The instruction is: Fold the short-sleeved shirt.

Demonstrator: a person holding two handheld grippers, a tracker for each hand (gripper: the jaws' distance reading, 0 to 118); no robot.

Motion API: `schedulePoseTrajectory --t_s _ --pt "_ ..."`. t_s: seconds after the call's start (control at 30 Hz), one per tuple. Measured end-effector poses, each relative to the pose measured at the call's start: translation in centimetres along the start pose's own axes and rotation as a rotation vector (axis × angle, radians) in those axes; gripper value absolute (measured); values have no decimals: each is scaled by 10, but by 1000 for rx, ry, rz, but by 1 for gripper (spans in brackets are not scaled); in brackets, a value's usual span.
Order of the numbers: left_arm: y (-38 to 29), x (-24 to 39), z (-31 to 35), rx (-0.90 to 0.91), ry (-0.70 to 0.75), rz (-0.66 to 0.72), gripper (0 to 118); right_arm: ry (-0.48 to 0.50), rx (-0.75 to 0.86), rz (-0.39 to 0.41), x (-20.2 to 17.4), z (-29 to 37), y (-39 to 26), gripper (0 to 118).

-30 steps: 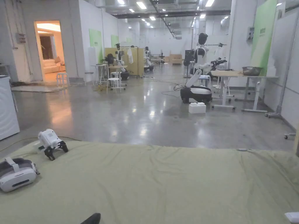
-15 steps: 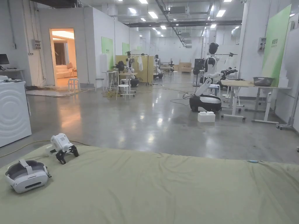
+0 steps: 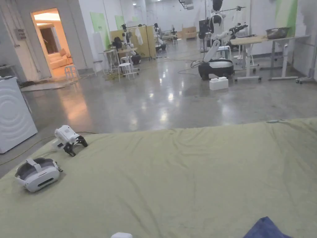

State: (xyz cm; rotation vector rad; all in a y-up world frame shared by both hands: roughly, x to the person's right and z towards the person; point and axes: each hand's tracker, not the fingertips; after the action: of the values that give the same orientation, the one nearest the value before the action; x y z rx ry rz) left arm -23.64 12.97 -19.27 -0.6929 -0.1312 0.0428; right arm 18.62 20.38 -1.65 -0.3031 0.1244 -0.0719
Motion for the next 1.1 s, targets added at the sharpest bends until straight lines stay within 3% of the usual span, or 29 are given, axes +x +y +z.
schedulePoseTrajectory --t_s 0.1,0.2,0.33,0.4,0.43,0.5,0.57,0.6,0.67,0.7,0.77,0.83,0.93,1.0,1.03,1.1 --pt "2 -15 -65 -126 -21 65 76 -17 -40 -19 10 0 -14 0" --pt "-1 -31 -109 -188 57 83 73 -65 -99 -11 19 -3 -24 0" --pt "-12 -40 -133 -248 75 82 37 -81 -151 -54 34 -11 -36 0" --pt "-17 -35 -131 -236 73 63 25 -91 -168 -58 37 -18 -39 0" --pt "-16 -29 -129 -225 92 37 2 -93 -179 -57 37 -21 -39 0" --pt "-16 -18 -130 -237 56 -4 1 -94 -190 -55 39 -31 -37 0" --pt "-20 -9 -139 -266 110 -94 1 -91 -218 -62 44 -50 -31 0" --pt "-22 -10 -143 -272 109 -87 1 -90 -241 -73 49 -66 -27 9" --pt "-23 -17 -144 -266 99 -46 1 -73 -330 -75 64 -104 -20 71" --pt "-23 -19 -143 -265 92 -24 1 -76 -370 -79 75 -129 -18 71" --pt "-20 -21 -142 -274 83 -19 1 -80 -432 -114 98 -178 -18 84" --pt "-17 -21 -143 -289 81 -4 1 -131 -516 -168 124 -233 -26 84" --pt "-16 -20 -142 -294 79 -5 1 -179 -667 -149 145 -294 -47 81" --pt "-19 -20 -141 -286 75 -12 1 -222 -783 -67 145 -317 -62 67" --pt "-18 -20 -139 -282 74 -9 1 -190 -796 -54 143 -316 -67 47" --pt "-18 -21 -138 -280 69 3 1 -203 -742 -67 134 -303 -62 29"
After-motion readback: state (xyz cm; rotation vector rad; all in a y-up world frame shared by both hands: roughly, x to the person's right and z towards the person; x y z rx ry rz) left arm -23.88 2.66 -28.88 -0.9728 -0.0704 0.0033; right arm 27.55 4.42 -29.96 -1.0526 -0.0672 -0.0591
